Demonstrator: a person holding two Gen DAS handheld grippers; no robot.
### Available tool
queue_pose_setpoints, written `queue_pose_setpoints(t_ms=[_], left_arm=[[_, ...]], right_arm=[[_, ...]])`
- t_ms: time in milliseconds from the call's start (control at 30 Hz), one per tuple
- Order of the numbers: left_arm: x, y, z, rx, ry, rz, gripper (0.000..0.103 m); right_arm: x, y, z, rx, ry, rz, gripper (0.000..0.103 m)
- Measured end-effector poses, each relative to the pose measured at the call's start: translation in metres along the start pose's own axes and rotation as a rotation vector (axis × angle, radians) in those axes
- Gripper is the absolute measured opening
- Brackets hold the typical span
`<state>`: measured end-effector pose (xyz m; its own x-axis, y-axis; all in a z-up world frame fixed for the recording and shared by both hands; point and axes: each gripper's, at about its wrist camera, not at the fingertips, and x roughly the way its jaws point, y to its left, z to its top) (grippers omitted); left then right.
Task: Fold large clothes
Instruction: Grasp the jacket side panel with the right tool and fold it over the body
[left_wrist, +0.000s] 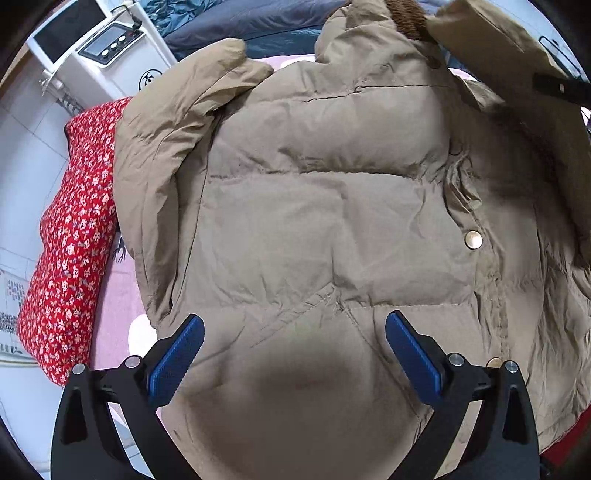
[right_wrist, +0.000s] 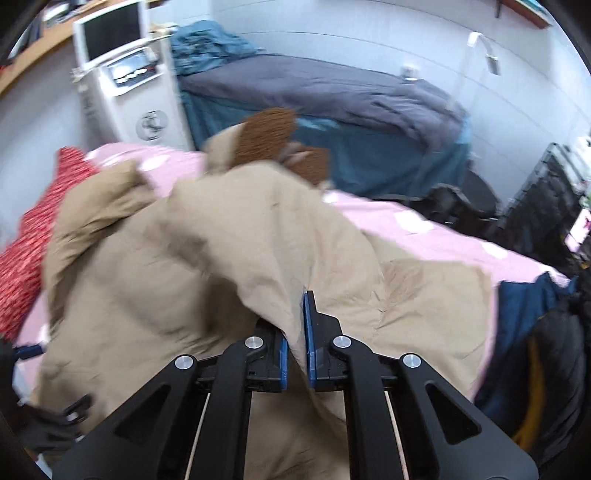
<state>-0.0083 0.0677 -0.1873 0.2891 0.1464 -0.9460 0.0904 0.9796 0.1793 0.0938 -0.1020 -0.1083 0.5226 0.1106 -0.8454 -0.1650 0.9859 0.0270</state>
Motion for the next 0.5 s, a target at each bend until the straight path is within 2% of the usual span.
queue_pose_setpoints(t_ms=[100,233,500], left_arm=[[0.001,0.002,-0.003,-0.001,0.007,0.002,0.097],[0.006,0.01,-0.008,-0.028,0.027,0.005,0.097],[0.006,0.029,-0.01,-0.099,0.034,0.019,0.097]], right_arm=[[0.006,0.023,-0.028,-0.023,0.053,0.081,0.008],[0.023,0.042,-0.057,-0.052,0.135,0.094,0.008],[0.043,0.054,-0.05,-0.016,0.176,0.08,0.008]])
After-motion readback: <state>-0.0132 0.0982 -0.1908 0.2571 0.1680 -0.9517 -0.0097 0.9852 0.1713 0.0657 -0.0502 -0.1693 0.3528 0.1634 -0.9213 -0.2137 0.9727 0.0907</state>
